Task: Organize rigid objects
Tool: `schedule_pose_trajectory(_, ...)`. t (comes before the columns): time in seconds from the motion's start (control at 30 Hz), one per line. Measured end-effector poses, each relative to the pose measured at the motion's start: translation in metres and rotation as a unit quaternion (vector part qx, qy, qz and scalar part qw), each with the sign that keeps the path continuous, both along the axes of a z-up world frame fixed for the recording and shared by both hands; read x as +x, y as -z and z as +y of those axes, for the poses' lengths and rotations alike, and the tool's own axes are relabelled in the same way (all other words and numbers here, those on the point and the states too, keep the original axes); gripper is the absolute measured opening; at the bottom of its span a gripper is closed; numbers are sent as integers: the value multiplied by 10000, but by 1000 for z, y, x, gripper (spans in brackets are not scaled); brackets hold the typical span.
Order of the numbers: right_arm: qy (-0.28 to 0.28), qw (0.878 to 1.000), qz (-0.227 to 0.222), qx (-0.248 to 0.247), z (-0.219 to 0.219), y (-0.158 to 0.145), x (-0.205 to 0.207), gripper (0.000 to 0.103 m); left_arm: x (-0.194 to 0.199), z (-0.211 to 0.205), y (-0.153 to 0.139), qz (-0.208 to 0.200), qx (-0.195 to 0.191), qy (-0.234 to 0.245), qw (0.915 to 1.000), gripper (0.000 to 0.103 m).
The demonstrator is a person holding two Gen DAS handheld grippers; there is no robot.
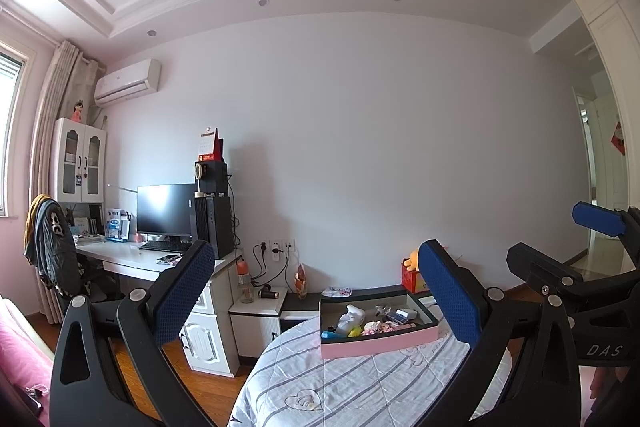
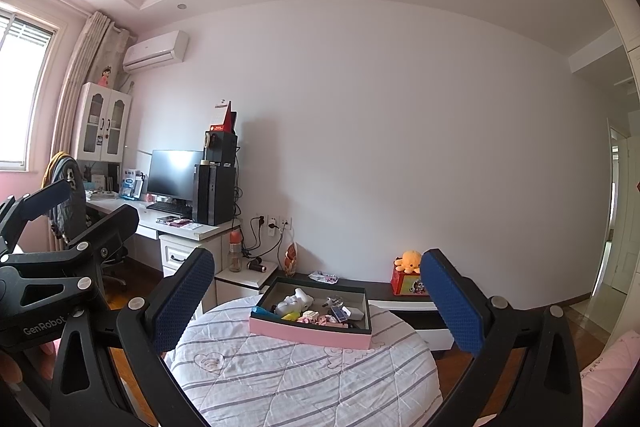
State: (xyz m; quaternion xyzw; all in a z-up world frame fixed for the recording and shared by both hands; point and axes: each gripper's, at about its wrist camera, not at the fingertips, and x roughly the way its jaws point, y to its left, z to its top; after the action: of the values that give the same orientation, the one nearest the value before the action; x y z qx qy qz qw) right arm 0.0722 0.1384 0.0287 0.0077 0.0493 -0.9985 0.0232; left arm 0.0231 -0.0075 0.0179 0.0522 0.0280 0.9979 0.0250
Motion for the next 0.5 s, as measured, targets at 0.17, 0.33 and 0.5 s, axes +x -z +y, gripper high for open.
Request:
schedule_pose_trajectory(0.17,30,10000,-19,11,0,-1,-1,103,1,0,0,11,-35,-23,10000,103)
schedule_pose_trajectory(0.33,52,10000,-18,18,1,-1,-1,103,3,-1,0,-14,-12,-13,10000,103)
schedule_pose_trajectory(0.5,61,10000,-39,14,0,-2,-1,103,2,-2,-2,-36,-16,-14,10000,103)
